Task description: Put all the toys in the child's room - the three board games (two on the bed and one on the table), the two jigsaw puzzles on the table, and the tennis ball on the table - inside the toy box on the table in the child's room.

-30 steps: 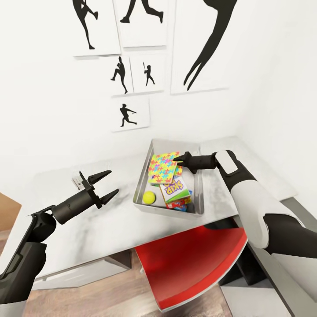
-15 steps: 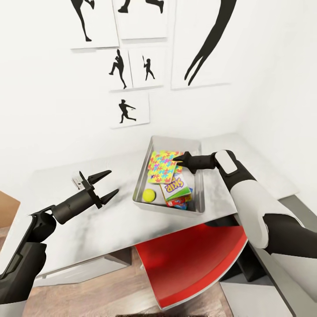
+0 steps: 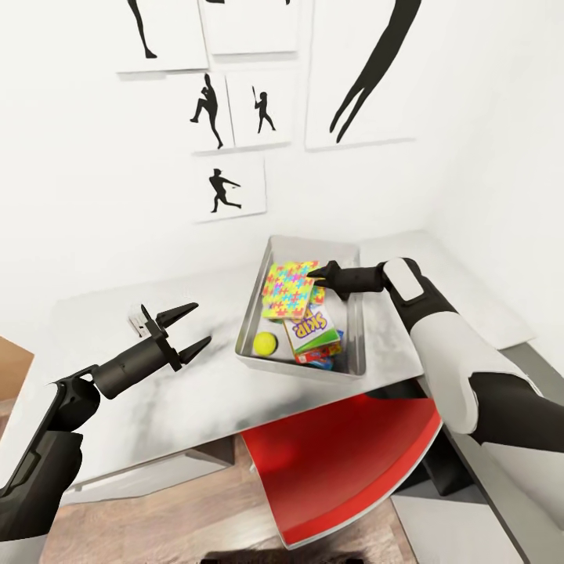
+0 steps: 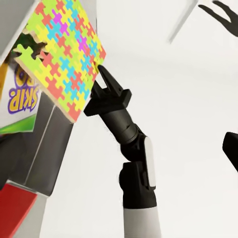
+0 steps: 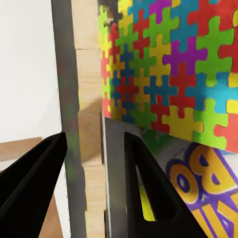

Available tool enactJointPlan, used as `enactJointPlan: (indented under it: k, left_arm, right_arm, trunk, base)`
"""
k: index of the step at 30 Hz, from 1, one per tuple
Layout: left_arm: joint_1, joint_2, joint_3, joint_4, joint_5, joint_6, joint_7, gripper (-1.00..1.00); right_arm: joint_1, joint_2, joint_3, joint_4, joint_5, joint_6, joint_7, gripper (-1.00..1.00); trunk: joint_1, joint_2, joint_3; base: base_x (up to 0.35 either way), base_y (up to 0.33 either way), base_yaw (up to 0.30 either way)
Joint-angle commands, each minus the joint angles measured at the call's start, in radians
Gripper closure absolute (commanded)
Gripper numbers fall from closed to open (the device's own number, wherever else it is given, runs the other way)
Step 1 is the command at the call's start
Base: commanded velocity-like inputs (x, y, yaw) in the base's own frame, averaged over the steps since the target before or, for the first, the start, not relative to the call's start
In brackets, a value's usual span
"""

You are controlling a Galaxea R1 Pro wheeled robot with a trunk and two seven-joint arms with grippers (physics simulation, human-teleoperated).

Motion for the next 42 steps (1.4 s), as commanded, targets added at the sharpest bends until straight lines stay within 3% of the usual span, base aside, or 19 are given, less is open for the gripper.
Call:
enactJointPlan:
  k: [1,17,18,42]
  left_arm:
    - [-0.001,0.0,0.001,-0.001,0.011,0.002,0.01,-1.0]
    - [0.0,0.0,0.001,-0.001,0.01,0.002,0.011,-1.0]
    - [0.0,0.0,0.001,-0.001,0.01,0.002,0.011,-1.0]
    - [-0.001,0.0,0.001,-0.001,0.01,0.002,0.012,-1.0]
  right_arm:
    - [-0.007,0.001,-0.005,0.0,0.011,0.004,0.007,1.0]
    - [-0.04,-0.005,-0.006,-0.011,0.014,0.003,0.007,1.0]
    - [-0.04,-0.006,-0.006,-0.011,0.015,0.003,0.007,-1.0]
    - [-0.031,-0.008,-0.008,-0.02,0.015,-0.034,0.005,-1.0]
  trunk:
    - [0.0,-0.002,-0.003]
    - [0.0,-0.002,-0.013]
    - [0.0,-0.002,-0.013]
    - [0.0,-0.002,-0.013]
  base:
    - [0.0,0.0,0.0]
    - [0.0,0.0,0.0]
    - [0.0,0.0,0.0]
    - [0.0,0.0,0.0]
